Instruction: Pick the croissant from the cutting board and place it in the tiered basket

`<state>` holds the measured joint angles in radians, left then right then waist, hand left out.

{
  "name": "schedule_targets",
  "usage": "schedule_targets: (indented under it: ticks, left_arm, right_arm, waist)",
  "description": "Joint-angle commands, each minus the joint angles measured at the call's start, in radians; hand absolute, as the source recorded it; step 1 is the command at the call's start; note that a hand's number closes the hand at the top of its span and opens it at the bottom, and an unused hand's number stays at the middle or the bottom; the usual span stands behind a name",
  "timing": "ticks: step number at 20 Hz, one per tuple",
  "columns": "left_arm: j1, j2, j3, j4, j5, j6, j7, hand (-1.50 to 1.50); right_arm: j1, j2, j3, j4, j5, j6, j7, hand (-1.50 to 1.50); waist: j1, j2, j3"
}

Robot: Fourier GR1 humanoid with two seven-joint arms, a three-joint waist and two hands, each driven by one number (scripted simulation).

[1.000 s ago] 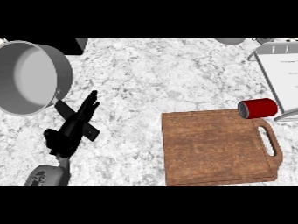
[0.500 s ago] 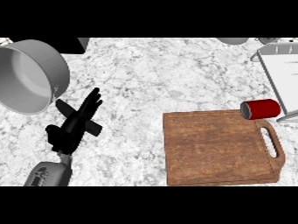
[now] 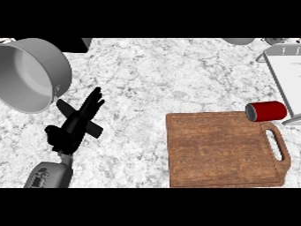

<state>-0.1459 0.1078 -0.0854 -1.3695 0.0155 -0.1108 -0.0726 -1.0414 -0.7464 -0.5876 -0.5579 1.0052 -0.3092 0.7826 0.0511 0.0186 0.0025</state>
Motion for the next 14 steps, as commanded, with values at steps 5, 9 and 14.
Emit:
schedule_targets:
  ticks: [5, 9, 14]
  left_arm:
    - [-0.028, -0.020, 0.002, 0.033, -0.004, 0.007, 0.006, 0.00]
    - [0.024, -0.003, -0.015, -0.019, -0.006, -0.013, 0.008, 0.00]
    - [-0.005, -0.014, -0.004, -0.004, -0.009, 0.002, 0.008, 0.00]
  right_arm:
    - [-0.111, 0.005, -0.081, 0.171, -0.082, -0.139, -0.088, 1.50]
    - [-0.116, 0.028, -0.196, 0.201, -0.192, -0.181, -0.021, 1.50]
    - [-0.153, 0.041, -0.255, 0.219, -0.267, -0.255, -0.068, -1.50]
  waist:
    - [0.006, 0.004, 0.000]
    - [0.007, -0.002, 0.001]
    - [0.005, 0.001, 0.001]
